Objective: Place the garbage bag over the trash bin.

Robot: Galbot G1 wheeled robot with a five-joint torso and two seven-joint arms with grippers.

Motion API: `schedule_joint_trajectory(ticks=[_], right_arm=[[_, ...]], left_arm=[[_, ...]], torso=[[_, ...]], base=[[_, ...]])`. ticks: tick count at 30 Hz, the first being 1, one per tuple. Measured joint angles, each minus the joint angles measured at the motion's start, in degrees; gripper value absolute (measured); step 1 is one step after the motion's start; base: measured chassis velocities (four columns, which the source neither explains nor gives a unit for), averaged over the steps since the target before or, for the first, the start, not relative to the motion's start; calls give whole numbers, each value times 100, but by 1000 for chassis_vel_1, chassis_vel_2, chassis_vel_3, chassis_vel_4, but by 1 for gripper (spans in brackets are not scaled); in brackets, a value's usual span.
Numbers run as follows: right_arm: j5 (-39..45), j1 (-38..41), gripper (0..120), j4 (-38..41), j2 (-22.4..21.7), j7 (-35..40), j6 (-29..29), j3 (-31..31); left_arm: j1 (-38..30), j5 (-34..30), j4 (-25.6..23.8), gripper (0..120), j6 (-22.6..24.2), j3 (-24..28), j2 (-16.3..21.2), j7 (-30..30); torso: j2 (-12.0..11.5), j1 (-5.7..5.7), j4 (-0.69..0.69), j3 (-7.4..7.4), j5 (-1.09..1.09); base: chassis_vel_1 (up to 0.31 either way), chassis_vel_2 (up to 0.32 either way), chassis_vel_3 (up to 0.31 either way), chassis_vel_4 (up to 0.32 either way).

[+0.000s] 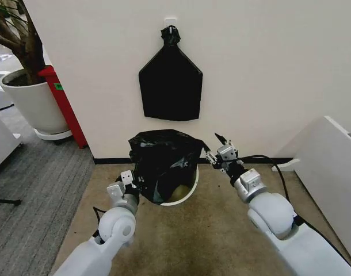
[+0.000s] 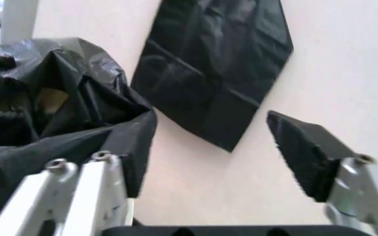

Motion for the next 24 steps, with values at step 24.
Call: schedule_joint_trajectory(ticks=[24], right_arm=[[1867,-176,100,314,-265,-350,-540,-240]], left_arm=[[72,147,13,1,-41,-31,-50,31]], torso=[[0,0,0,0,0]], base=[[0,0,0,0]])
